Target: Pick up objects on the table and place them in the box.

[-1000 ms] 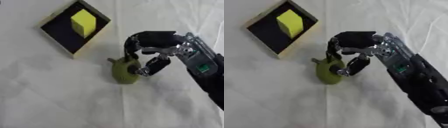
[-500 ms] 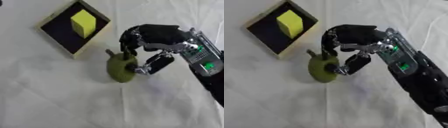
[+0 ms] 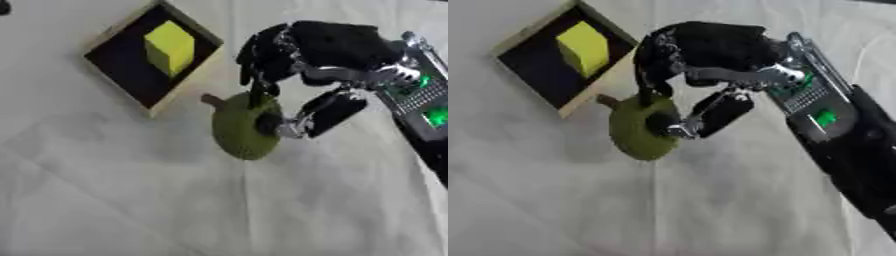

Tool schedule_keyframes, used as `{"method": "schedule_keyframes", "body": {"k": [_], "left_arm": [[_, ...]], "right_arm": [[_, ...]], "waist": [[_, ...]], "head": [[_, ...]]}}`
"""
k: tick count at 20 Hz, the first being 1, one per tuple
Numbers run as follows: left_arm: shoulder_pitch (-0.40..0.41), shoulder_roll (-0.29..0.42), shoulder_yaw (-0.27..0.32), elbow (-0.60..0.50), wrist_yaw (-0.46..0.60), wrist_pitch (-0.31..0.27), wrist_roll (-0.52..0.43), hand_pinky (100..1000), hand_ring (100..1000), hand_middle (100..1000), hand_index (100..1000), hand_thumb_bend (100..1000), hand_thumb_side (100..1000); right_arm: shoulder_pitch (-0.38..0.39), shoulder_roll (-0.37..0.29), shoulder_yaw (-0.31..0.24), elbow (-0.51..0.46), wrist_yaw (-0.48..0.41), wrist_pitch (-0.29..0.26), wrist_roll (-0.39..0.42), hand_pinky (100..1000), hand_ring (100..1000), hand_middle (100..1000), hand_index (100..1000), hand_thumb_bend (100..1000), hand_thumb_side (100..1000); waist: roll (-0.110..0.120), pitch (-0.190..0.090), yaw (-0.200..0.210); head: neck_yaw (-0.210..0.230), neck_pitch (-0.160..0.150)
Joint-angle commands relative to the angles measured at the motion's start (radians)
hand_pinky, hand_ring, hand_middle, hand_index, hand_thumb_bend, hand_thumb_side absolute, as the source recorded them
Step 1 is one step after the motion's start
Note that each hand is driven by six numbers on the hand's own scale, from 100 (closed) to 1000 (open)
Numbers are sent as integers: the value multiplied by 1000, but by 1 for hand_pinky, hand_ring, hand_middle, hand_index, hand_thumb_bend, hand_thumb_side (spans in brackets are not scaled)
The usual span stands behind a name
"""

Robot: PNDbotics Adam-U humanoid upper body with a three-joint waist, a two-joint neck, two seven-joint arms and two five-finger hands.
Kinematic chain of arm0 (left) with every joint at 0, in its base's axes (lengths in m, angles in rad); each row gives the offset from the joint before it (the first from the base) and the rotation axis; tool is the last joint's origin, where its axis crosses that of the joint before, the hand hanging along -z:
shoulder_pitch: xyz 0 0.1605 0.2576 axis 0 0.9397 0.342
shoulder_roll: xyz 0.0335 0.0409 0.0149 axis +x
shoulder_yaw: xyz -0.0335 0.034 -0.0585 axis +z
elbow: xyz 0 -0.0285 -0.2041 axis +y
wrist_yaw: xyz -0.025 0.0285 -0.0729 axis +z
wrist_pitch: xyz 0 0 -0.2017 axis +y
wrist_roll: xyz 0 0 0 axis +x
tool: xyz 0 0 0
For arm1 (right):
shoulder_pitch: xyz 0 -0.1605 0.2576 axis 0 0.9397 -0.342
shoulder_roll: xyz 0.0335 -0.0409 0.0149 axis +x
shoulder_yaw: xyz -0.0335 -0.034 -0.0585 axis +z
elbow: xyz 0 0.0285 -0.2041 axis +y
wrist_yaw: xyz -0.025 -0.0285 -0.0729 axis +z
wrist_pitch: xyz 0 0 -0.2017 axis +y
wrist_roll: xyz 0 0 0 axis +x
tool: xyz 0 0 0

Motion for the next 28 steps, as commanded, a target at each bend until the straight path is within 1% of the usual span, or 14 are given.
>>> {"method": "schedule_keyframes", "body": {"k": [1,3,4,5,7,11,14,16,21,22,23,28], "left_arm": [[-6,8,4,-19,-3,4,-1,830,637,693,800,100,672],[-8,6,3,-19,-2,5,-1,830,637,694,800,100,672],[-8,6,3,-19,-1,5,-1,830,638,694,800,100,672],[-9,5,2,-19,-1,6,0,830,638,694,800,100,672],[-11,3,1,-19,1,6,1,830,638,695,800,100,672],[-16,-1,-4,-19,3,6,5,829,638,695,800,100,672],[-19,-3,-6,-19,4,8,7,829,638,694,800,100,672],[-20,-3,-7,-19,4,9,7,829,638,694,799,100,672],[-28,-9,-13,-19,7,14,7,828,639,694,799,100,672],[-30,-10,-14,-19,7,14,7,828,639,694,799,100,678],[-32,-11,-15,-19,8,15,6,828,639,694,799,100,672],[-44,-15,-19,-19,11,18,2,828,638,694,799,100,672]], "right_arm": [[-48,-21,-20,-7,-14,-5,-28,743,624,323,555,100,214],[-87,-9,-20,21,-9,-7,-53,743,626,326,557,100,212],[-111,0,-19,40,-5,-9,-66,744,627,329,559,100,239],[-136,12,-19,64,-3,-11,-78,744,628,327,560,100,203],[-185,41,-14,125,-6,-16,-86,752,631,320,559,100,204],[-274,100,0,261,-64,-37,-24,762,637,312,558,100,200],[-329,141,-16,346,-93,-50,1,762,637,308,556,100,198],[-363,170,-29,401,-95,-57,6,762,638,308,556,100,198],[-436,247,-56,546,-37,-79,-4,763,639,308,557,100,198],[-449,262,-62,573,-20,-85,-12,763,640,309,557,100,184],[-461,277,-69,599,-3,-91,-21,763,640,308,557,100,198],[-505,345,-103,716,92,-112,-76,764,640,301,554,100,199]], "waist": [[3,-28,2],[2,-29,5],[1,-30,7],[1,-30,9],[0,-32,16],[-5,-35,31],[-9,-35,41],[-12,-35,47],[-20,-33,62],[-22,-32,66],[-23,-31,70],[-31,-22,89]], "head": [[3,-14],[4,-17],[5,-18],[5,-18],[2,-19],[-9,-19],[-17,-19],[-21,-19],[-37,-25],[-42,-25],[-47,-25],[-71,-32]]}}
